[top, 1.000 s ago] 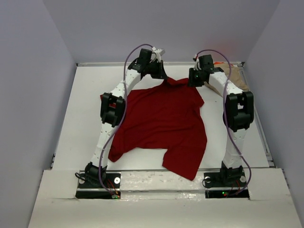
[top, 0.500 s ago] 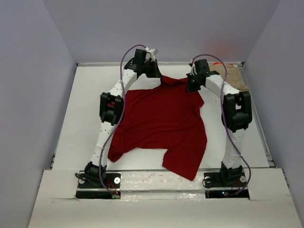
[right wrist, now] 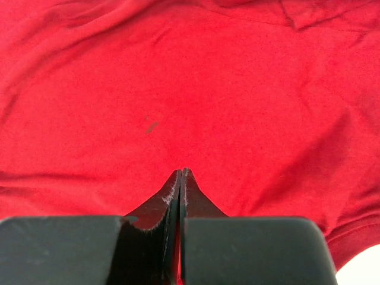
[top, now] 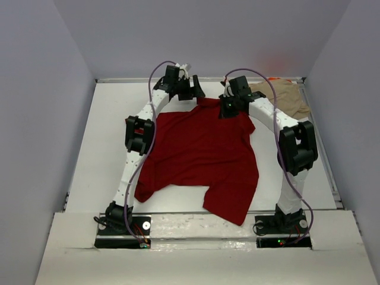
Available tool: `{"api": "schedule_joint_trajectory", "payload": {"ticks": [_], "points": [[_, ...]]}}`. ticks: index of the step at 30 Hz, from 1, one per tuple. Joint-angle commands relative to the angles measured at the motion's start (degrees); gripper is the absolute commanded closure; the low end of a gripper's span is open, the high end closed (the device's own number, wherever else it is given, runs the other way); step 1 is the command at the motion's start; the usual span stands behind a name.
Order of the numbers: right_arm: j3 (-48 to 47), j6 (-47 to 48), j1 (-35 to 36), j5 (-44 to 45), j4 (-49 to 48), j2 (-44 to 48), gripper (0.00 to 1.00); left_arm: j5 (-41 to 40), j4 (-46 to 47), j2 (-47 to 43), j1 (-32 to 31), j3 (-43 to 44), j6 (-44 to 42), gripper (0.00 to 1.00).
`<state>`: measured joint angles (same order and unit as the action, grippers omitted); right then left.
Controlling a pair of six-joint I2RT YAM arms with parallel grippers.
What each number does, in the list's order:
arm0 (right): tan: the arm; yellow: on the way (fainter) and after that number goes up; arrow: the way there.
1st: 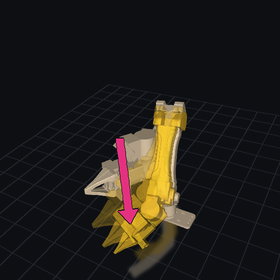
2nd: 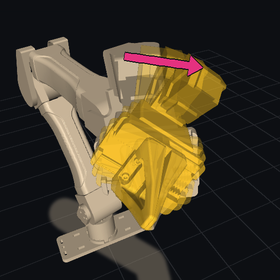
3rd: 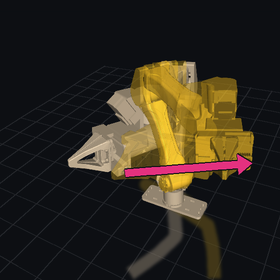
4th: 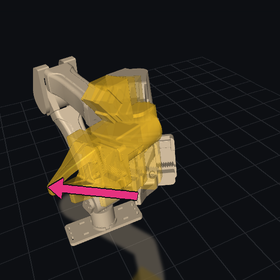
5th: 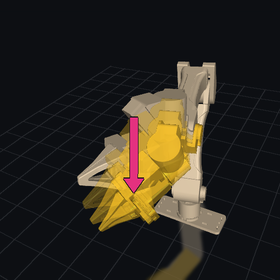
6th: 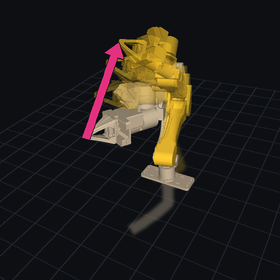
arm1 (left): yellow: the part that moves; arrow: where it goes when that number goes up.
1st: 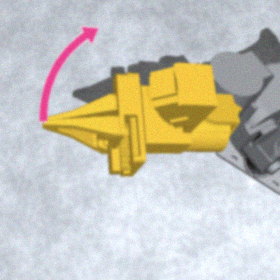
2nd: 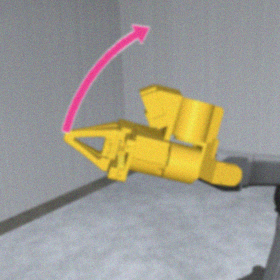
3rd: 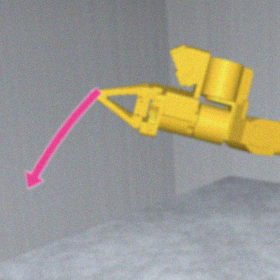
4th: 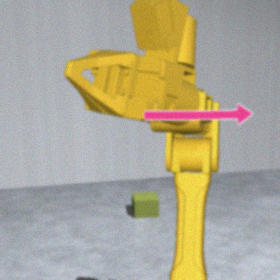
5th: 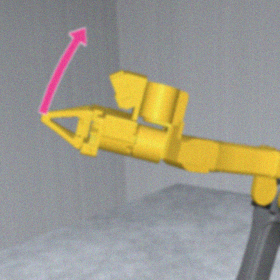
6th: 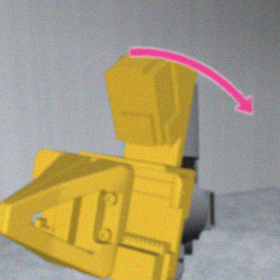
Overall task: Fold and stack the t-shirts
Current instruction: Flatten the tshirt out
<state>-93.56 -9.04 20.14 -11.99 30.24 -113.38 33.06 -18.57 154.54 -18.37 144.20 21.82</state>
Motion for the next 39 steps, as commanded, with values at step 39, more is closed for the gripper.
{"api": "schedule_joint_trajectory", "payload": {"ticks": [39], "points": [[-18.59,3.94,-8.01,1.71,3.42,-14.06,1.00,-43.05,-7.02,-58.81,0.10,-46.79,-3.89,0.01]]}}
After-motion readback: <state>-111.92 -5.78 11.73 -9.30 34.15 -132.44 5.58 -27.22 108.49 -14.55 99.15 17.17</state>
